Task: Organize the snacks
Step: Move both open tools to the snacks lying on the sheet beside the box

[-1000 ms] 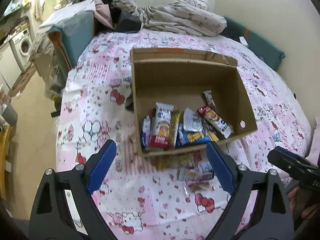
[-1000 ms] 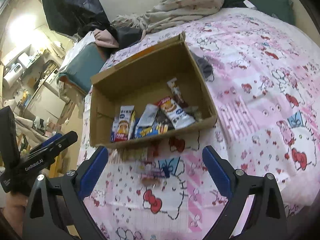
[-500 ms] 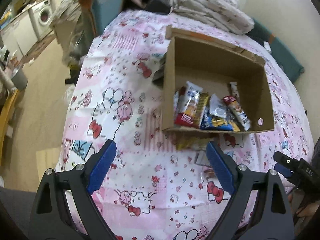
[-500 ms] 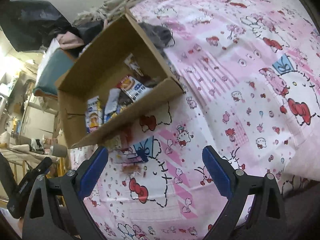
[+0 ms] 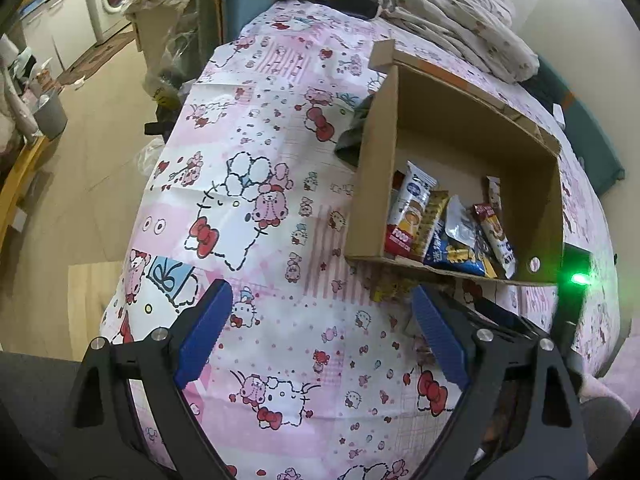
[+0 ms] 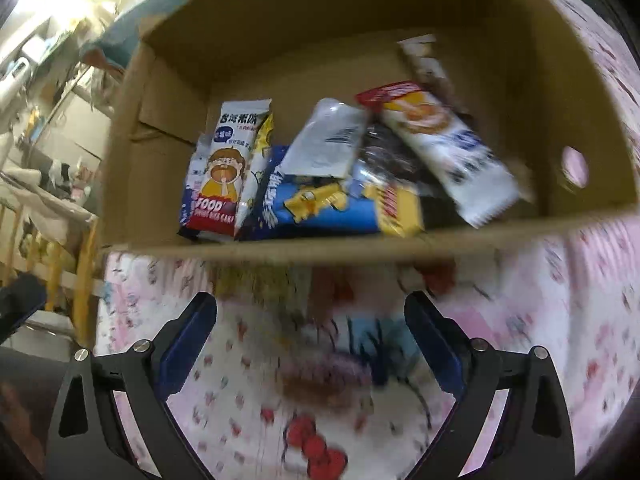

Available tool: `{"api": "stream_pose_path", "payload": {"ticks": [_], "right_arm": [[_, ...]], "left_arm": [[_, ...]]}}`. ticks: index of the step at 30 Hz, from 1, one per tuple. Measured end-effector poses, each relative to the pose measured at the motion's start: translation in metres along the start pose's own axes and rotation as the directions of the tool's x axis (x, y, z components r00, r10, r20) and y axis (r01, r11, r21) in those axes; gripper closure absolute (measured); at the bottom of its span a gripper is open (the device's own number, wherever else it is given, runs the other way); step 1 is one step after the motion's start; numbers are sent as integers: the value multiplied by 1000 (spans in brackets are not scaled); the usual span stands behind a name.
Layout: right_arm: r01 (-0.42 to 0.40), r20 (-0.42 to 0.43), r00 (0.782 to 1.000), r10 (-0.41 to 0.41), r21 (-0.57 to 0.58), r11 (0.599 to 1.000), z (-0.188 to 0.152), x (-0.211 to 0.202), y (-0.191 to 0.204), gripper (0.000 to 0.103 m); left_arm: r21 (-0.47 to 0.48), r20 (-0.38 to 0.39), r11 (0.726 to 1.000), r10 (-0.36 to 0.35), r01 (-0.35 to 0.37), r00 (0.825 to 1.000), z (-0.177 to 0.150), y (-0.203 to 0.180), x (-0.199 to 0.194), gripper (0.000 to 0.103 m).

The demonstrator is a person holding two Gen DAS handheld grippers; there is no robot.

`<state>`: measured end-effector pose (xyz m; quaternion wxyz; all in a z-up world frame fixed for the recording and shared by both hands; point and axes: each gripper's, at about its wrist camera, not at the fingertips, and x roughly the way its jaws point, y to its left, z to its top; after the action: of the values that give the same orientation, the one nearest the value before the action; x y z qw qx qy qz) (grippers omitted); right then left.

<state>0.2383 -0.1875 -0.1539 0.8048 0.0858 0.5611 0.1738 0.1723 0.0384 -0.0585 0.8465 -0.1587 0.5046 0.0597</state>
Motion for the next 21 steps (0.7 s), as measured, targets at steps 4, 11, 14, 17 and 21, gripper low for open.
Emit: {"api": "stream_pose_path", "payload": {"ticks": [4, 11, 14, 17, 21], "right_arm": [[-10, -20, 1000, 10, -32, 999, 9, 19, 7, 16], [-119, -89, 990, 113, -74, 990, 0, 17, 17, 62], [-172, -146, 975, 166, -23, 985, -16, 10, 15, 68], [-204, -178, 962, 205, 26, 979, -35, 4, 16, 70], [-248, -176, 953, 247, 15, 969, -46, -11, 33, 75]], "left_arm": [[-26, -17, 1000, 2, -2, 1000, 2, 8, 3, 14], [-59, -25, 998, 7, -8, 1000, 10, 17, 3, 14], [-127, -4, 992, -2, 1, 1000, 20, 31, -3, 14], [-165, -4, 986, 1, -1, 1000, 23, 39, -4, 14], [-160, -40, 987, -11, 5, 999, 16, 37, 3, 14]]}}
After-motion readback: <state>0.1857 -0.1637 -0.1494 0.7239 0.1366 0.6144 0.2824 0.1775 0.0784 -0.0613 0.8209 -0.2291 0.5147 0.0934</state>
